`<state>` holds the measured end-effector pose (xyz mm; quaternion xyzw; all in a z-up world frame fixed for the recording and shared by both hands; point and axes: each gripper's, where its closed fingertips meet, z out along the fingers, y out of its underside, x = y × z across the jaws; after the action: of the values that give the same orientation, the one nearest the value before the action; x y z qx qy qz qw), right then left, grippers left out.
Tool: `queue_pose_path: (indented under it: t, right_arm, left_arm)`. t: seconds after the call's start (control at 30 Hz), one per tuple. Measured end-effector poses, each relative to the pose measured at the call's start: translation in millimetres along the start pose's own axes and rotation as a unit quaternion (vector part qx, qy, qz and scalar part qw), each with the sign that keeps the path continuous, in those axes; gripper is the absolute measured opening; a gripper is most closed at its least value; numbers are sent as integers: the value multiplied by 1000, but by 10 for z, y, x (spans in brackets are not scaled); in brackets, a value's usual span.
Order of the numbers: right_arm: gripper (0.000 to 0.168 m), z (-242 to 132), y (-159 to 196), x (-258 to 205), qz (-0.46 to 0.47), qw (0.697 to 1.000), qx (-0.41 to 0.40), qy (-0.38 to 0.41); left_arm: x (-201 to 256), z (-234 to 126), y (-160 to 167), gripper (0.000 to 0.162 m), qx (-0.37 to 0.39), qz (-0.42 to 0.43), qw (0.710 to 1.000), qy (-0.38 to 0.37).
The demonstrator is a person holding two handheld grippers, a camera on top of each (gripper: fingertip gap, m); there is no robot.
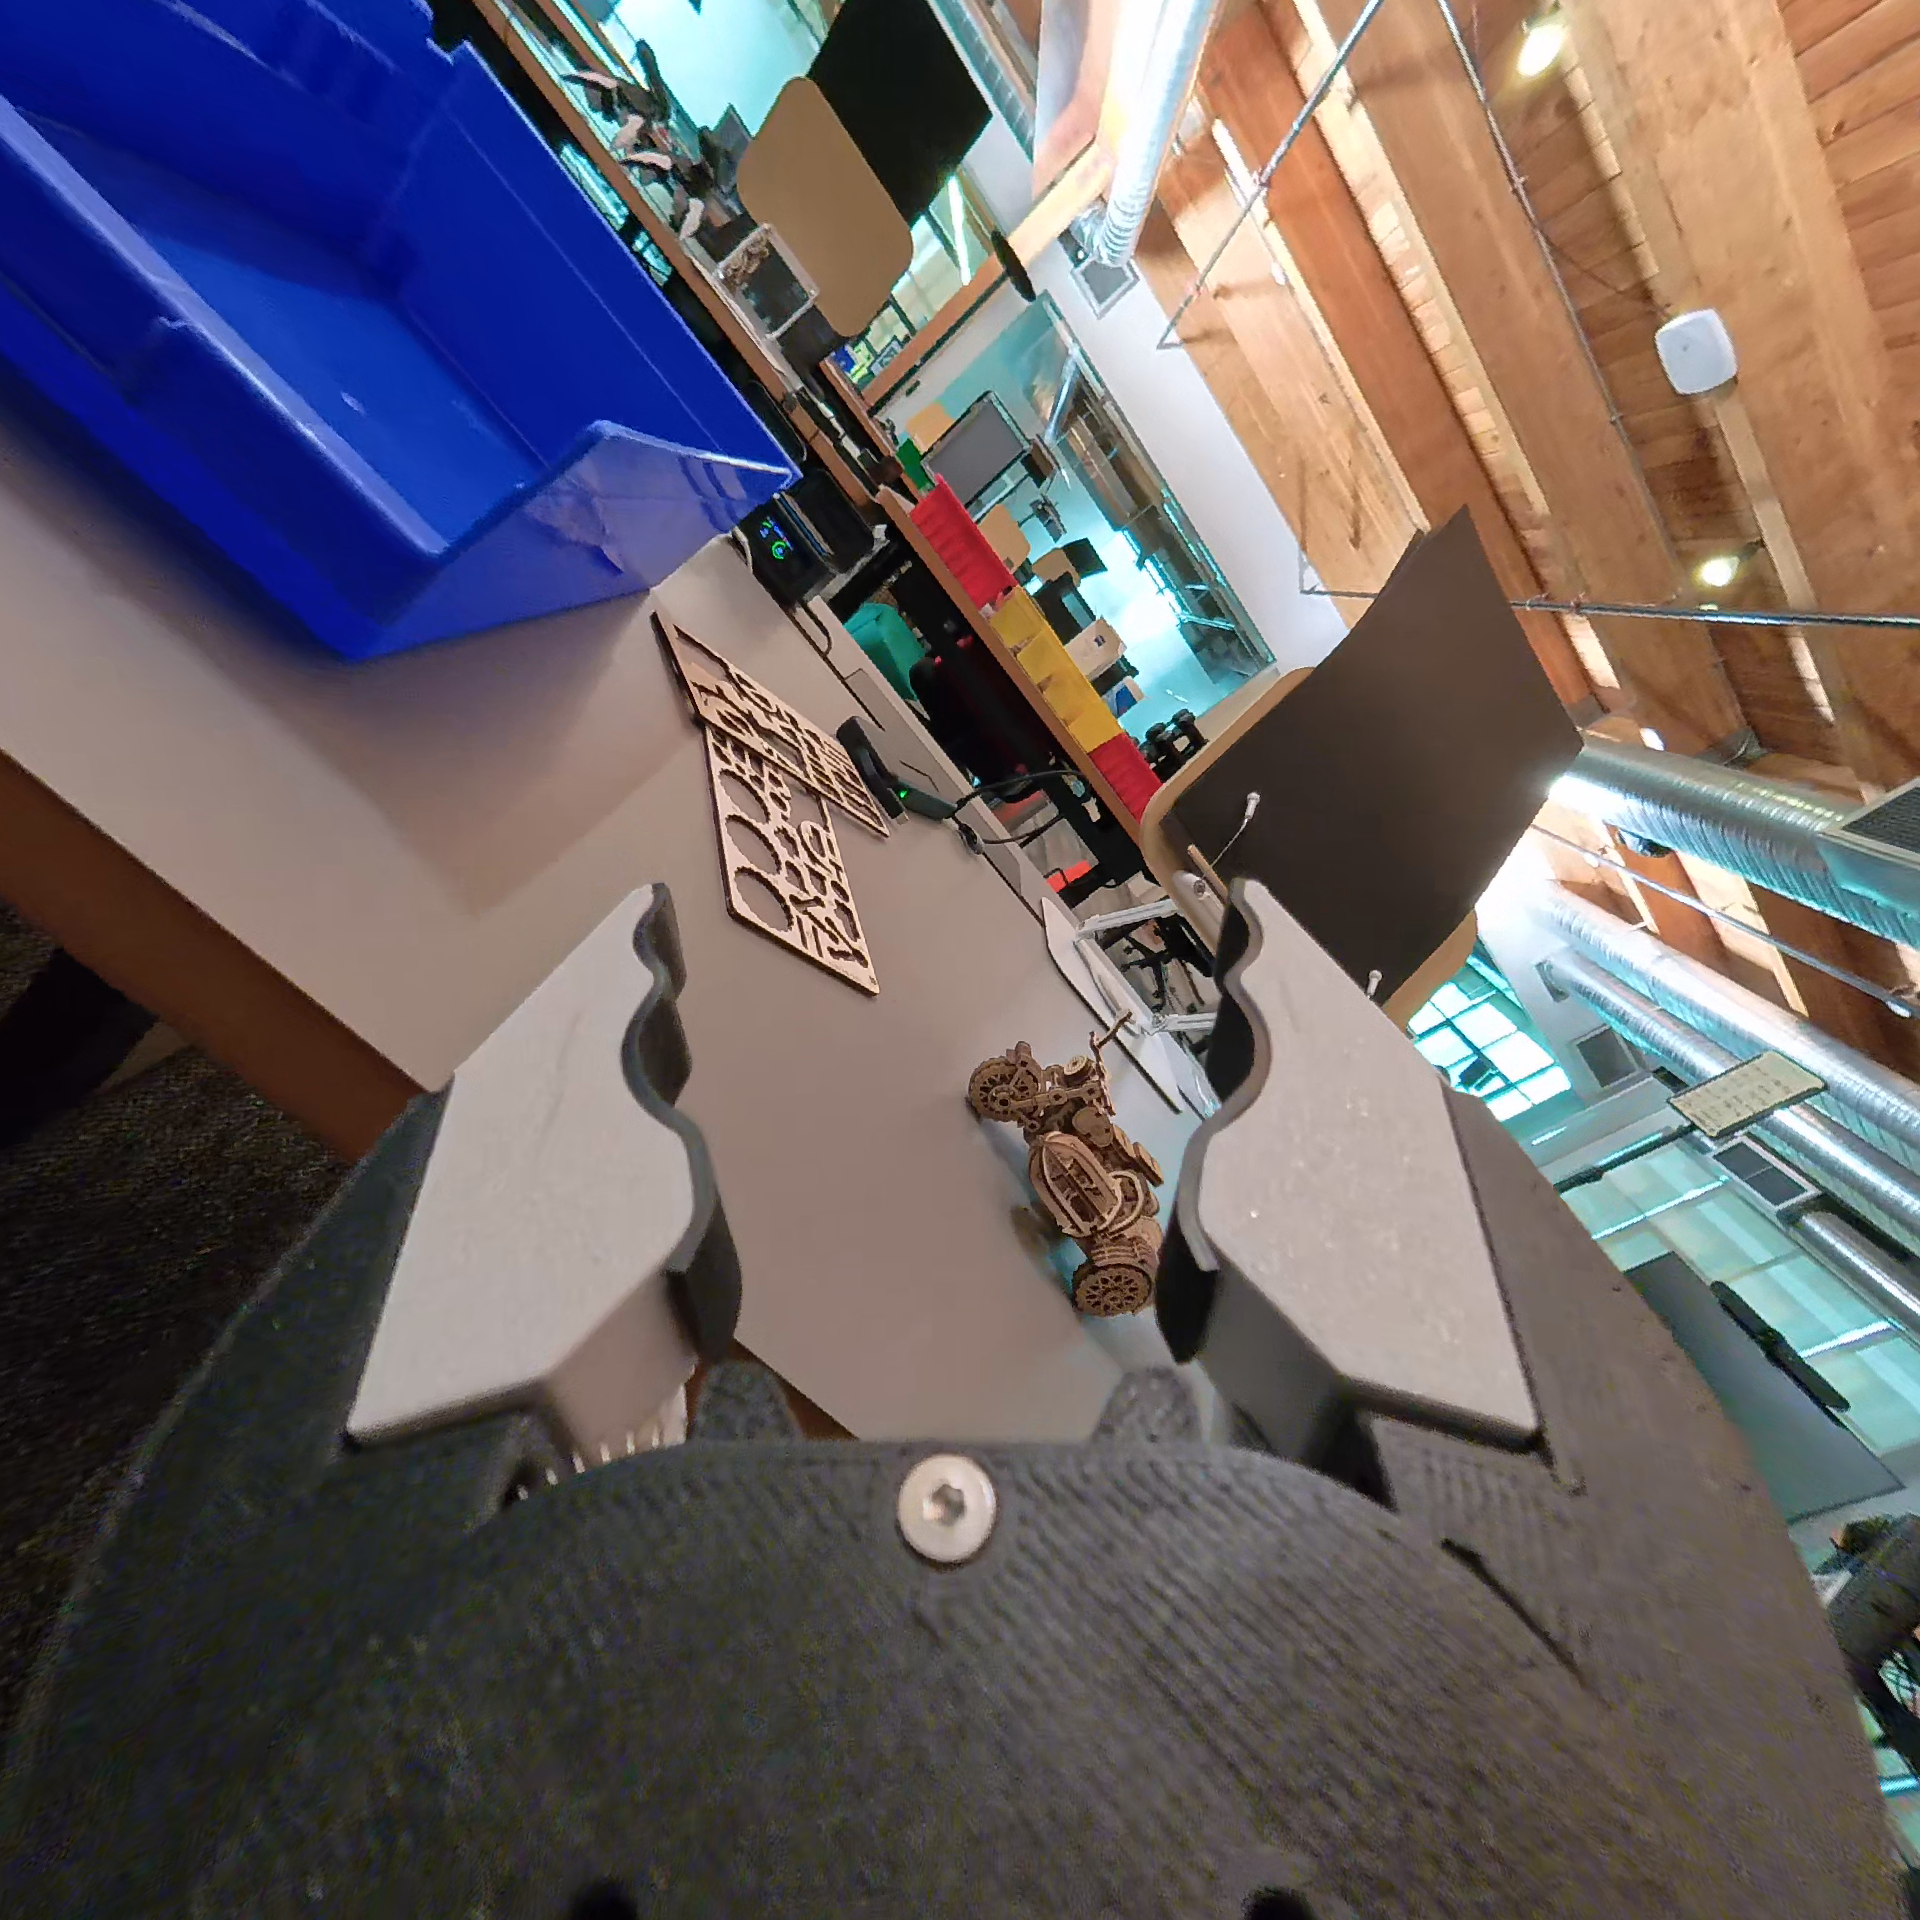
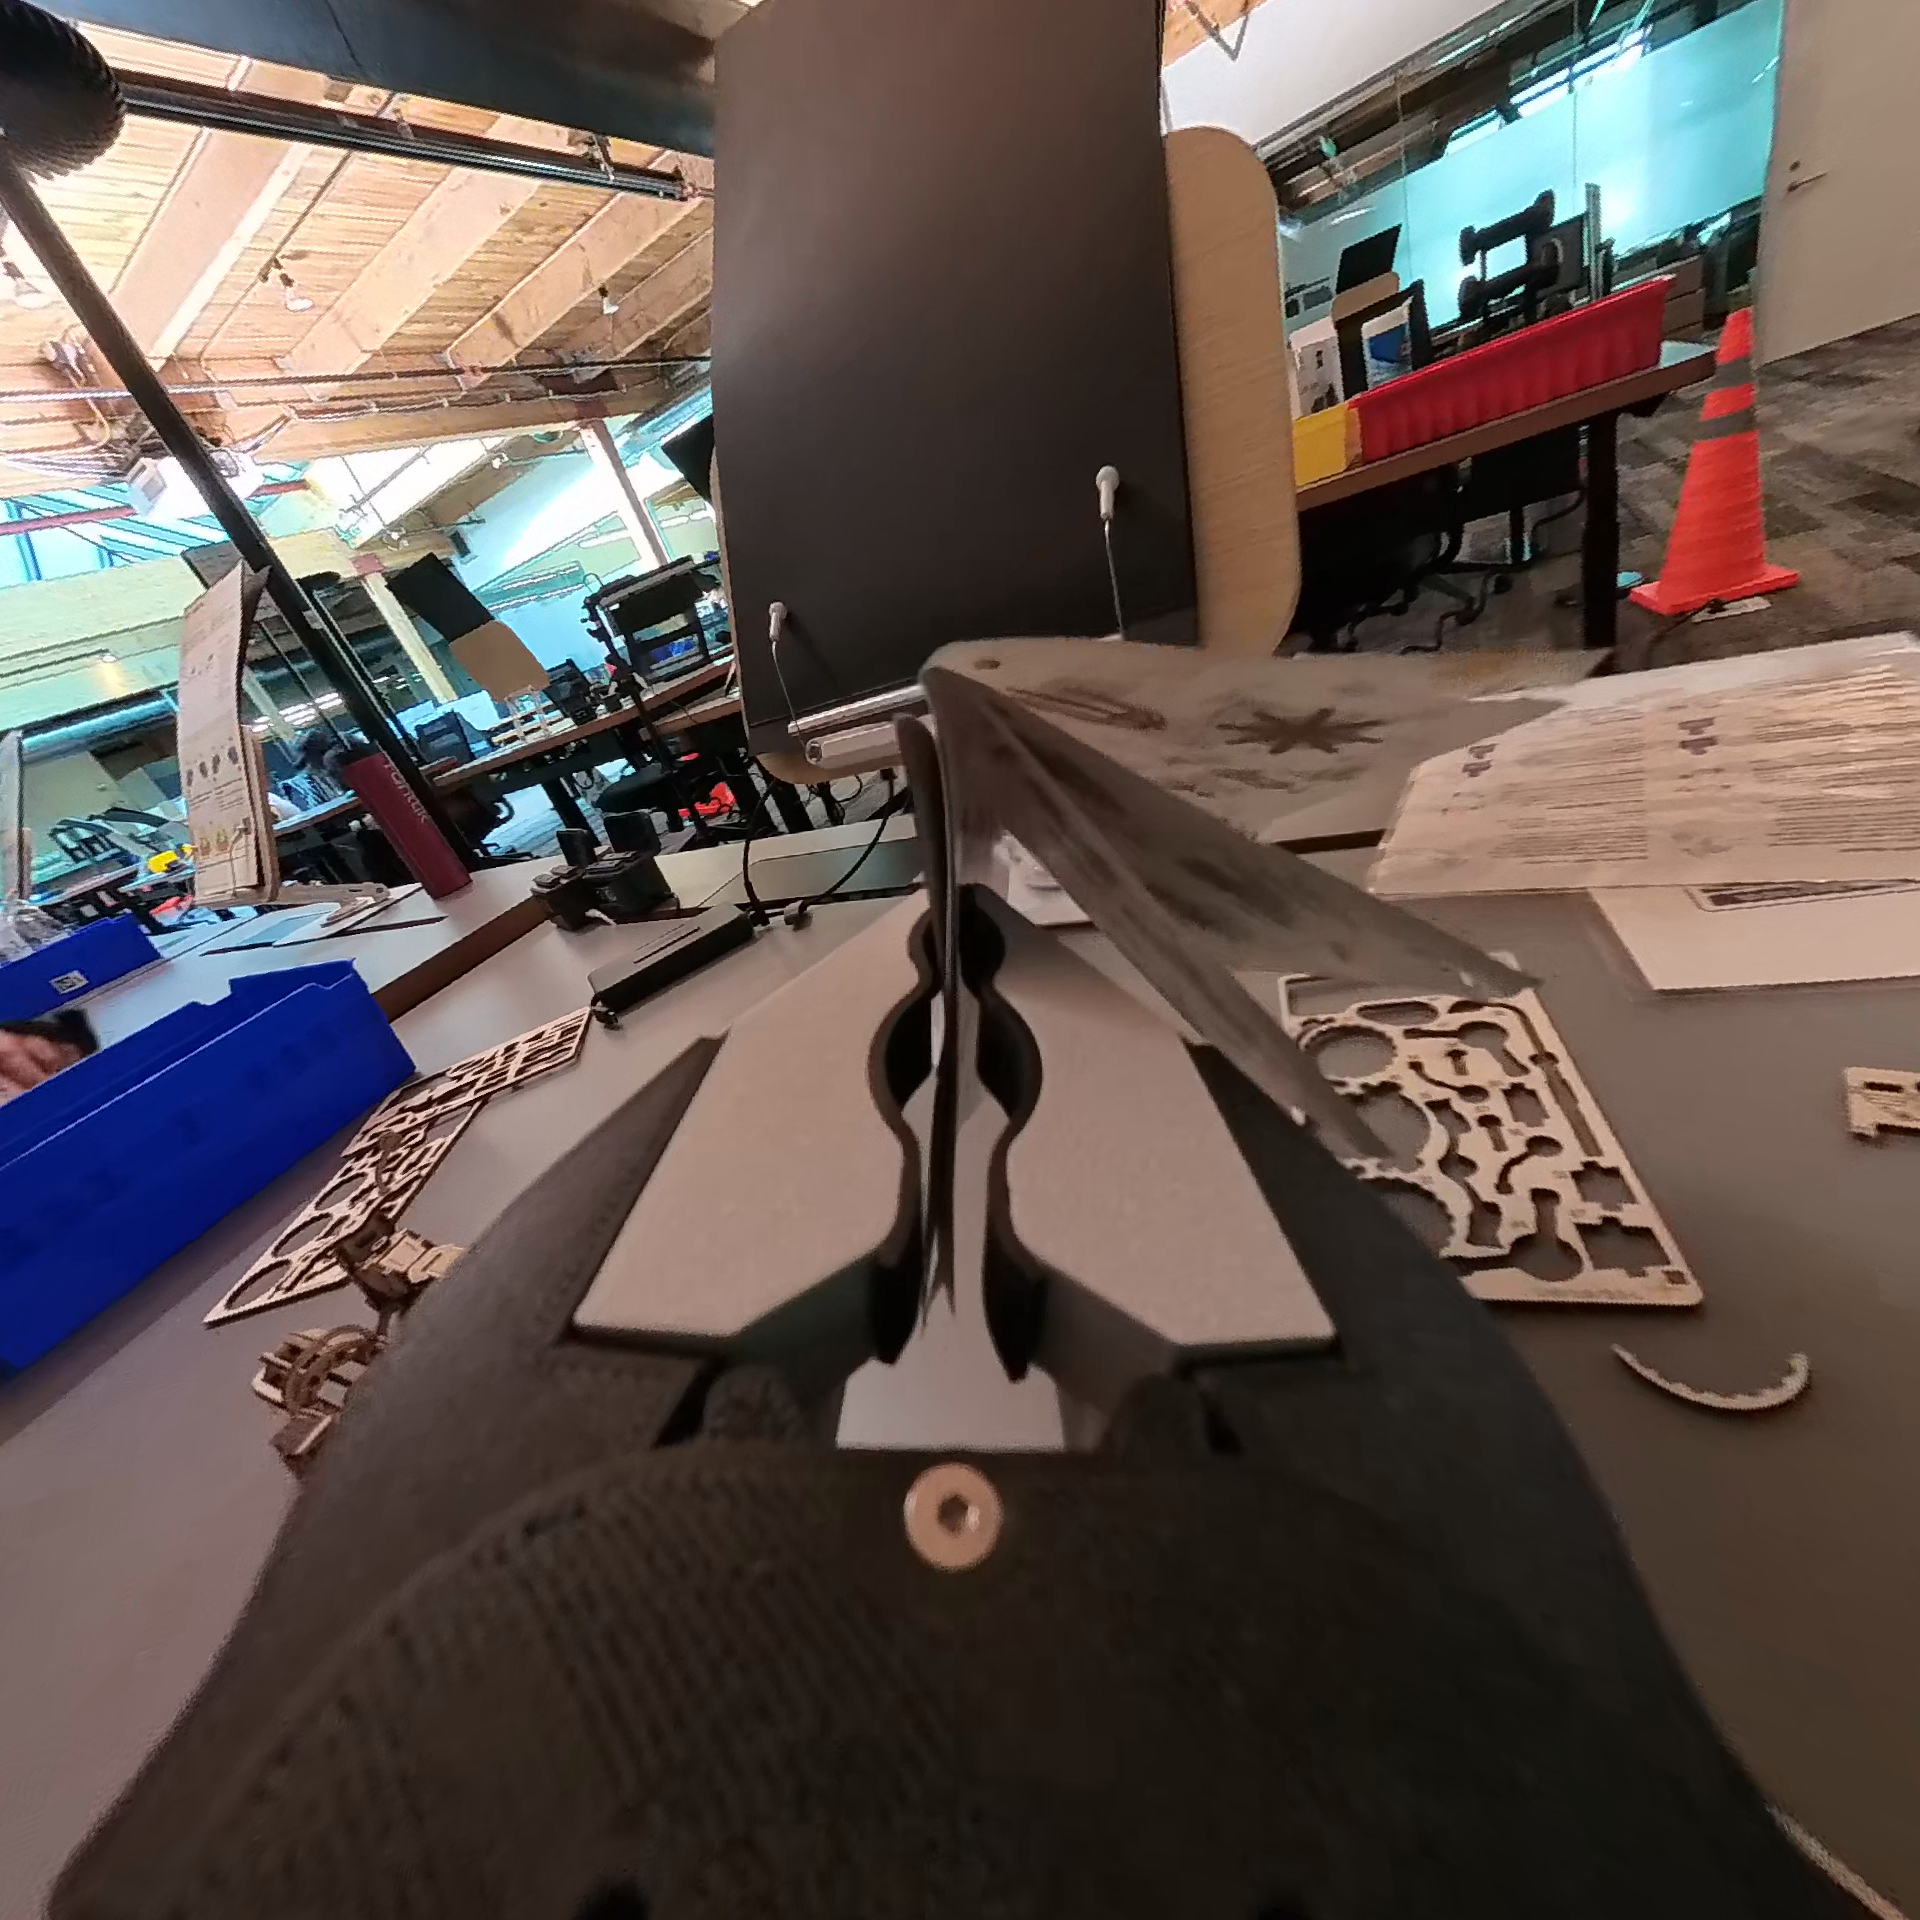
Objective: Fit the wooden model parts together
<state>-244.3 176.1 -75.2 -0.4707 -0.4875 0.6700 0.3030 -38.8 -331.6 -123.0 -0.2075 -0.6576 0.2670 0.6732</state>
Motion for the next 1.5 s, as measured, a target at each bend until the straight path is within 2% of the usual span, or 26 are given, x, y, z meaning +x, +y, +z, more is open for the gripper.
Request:
queue_pose_path:
  t: [0.33, 0.5, 0.63, 0.7, 0.8, 0.93, 1.2, 1.5]
  right_arm:
    - [0, 32, 92, -152, 11, 999, -20, -42]
    - [0, 80, 249, -338, 35, 993, -56, -97]
    - [0, 218, 510, -520, 97, 984, -88, -117]
    - [0, 253, 622, -708, 92, 979, -104, -149]
    - [0, 370, 647, -914, 73, 973, -106, -191]
    - [0, 658, 630, -1014, 117, 963, -107, -219]
    - [0, 1167, 587, -752, 208, 949, -107, -210]
    - [0, 1196, 587, -712, 210, 950, -107, -206]
  left_arm:
    - [25, 25, 49, 102, -11, 4, 1000, 5]
    - [53, 32, 82, 101, -15, 4, 1000, 9]
    - [58, 68, 126, 100, -22, 8, 1000, 10]
    - [67, 90, 161, 101, -30, 10, 999, 12]
    - [91, 106, 182, 100, -32, 11, 999, 14]
    - [104, 129, 222, 100, -37, 15, 999, 14]
    - [114, 173, 288, 100, -49, 23, 998, 15]
    - [143, 232, 371, 99, -66, 33, 997, 19]
